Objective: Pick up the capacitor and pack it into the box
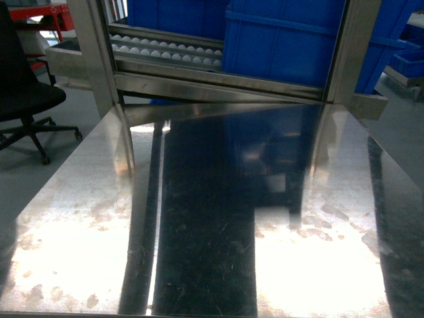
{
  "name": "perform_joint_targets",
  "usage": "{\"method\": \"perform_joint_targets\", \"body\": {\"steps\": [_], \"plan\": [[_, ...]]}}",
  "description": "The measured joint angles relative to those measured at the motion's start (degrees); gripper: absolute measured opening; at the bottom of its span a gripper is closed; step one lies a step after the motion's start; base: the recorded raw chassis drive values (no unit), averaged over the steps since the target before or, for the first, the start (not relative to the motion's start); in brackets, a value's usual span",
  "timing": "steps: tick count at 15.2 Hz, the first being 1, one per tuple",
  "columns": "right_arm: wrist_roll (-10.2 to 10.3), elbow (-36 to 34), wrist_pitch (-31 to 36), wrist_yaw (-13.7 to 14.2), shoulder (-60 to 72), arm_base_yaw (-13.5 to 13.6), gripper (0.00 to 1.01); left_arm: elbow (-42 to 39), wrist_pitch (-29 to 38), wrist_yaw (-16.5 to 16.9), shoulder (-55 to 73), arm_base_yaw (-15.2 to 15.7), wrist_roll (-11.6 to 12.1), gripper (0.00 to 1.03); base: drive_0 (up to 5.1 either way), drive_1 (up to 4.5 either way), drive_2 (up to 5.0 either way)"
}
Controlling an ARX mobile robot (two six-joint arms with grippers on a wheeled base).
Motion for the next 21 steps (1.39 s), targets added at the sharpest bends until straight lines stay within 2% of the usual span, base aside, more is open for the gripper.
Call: {"method": "perform_joint_targets", "body": {"steps": [21], "plan": [[0.0,0.0,-0.02,-0.02,0.0,0.0,0.98,-0.02,-0.09,0.02,0.0,0.0,0.0,0.45,0.0,0.0,0.0]]}}
